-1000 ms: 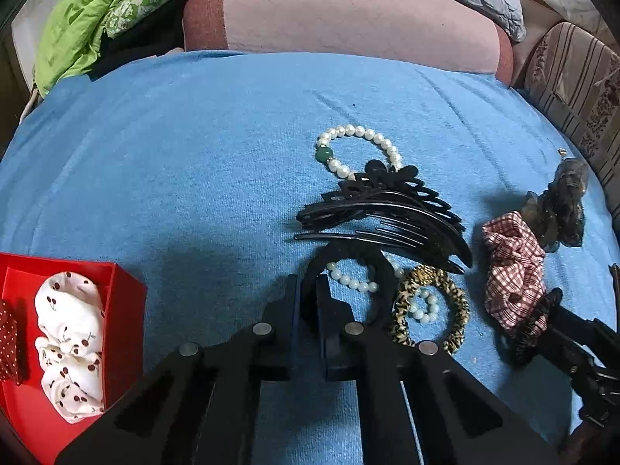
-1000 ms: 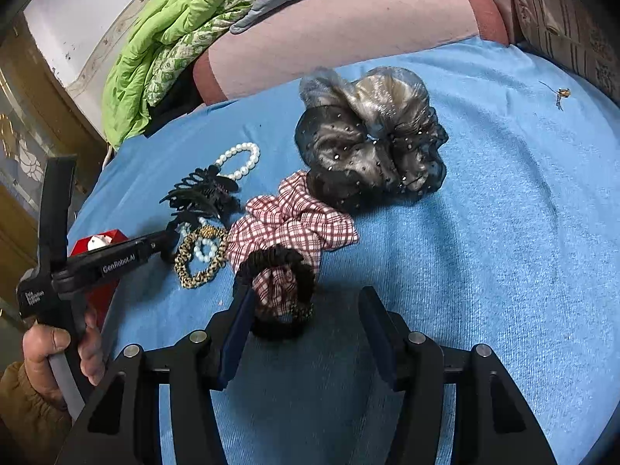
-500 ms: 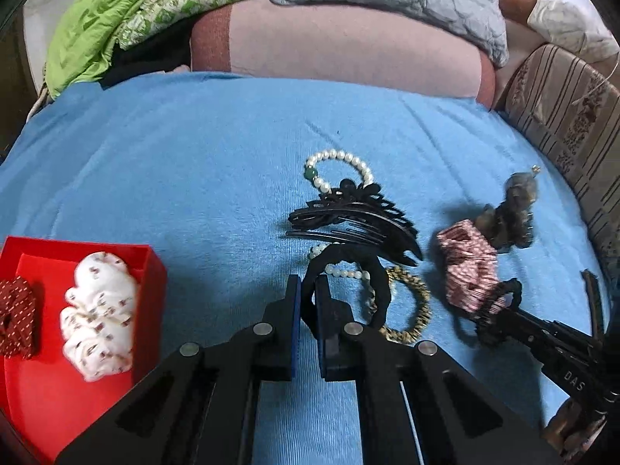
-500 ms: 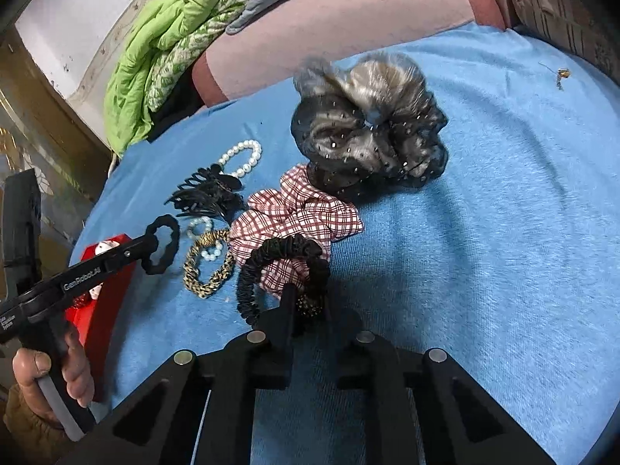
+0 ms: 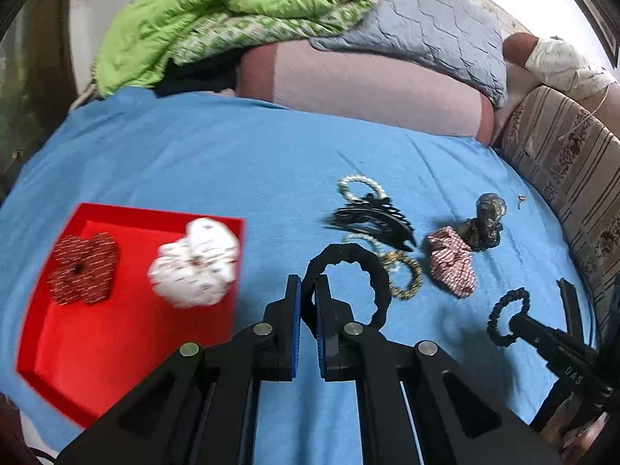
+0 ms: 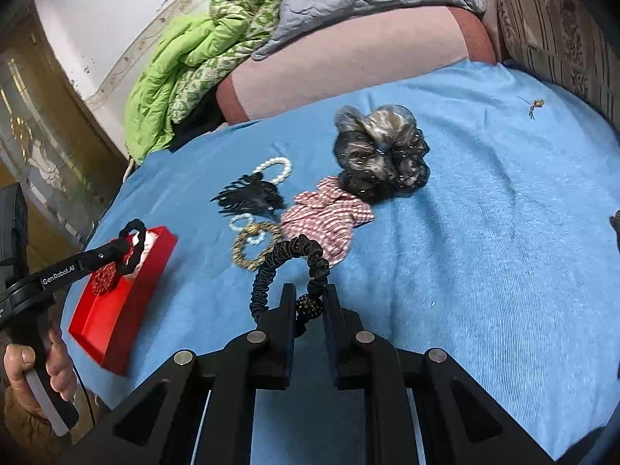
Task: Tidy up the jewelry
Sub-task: 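Carry both black hair ties into the red tray and open both tools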
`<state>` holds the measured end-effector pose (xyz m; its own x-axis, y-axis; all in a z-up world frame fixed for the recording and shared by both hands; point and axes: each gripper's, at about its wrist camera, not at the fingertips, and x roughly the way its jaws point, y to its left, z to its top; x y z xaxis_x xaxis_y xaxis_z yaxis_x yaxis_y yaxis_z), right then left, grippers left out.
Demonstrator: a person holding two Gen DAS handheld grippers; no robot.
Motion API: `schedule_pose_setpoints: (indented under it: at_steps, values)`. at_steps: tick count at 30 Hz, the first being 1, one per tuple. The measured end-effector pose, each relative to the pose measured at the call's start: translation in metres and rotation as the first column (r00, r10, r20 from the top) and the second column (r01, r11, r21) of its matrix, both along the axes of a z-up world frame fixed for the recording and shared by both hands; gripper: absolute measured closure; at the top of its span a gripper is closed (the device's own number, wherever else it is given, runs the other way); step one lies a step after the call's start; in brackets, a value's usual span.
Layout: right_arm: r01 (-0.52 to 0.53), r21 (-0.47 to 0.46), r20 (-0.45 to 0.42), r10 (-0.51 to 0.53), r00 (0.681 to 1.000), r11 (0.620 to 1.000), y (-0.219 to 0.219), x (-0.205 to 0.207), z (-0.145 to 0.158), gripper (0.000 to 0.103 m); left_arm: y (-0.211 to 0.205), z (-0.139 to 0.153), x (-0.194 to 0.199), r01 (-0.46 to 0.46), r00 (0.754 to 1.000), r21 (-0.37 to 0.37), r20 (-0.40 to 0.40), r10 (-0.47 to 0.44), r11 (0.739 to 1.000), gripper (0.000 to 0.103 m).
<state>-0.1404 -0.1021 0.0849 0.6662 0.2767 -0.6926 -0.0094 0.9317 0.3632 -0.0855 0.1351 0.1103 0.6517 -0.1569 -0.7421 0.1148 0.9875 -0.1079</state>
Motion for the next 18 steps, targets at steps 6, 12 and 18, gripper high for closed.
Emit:
schedule_pose_setpoints:
  at_steps: [6, 12, 18]
  values:
    - [-0.095, -0.013, 0.009, 0.095, 0.995, 0.995, 0.039, -0.003, 0.017, 0.088, 0.057, 0.008, -0.026, -0.125, 0.992, 0.013, 0.008, 0.125, 0.992, 0.096]
    - [-0.256, -0.020, 0.012, 0.257, 0.966, 0.966, 0.106, 0.009, 0.032, 0.088, 0.117, -0.008, -0.033, -0.270, 0.962, 0.052, -0.039, 0.272, 0.962, 0.096]
    - [-0.405, -0.040, 0.003, 0.406, 0.914, 0.913, 0.187, 0.029, 0.038, 0.088, 0.165, -0.028, -0.035, -0.357, 0.929, 0.045, -0.081, 0.360, 0.933, 0.096]
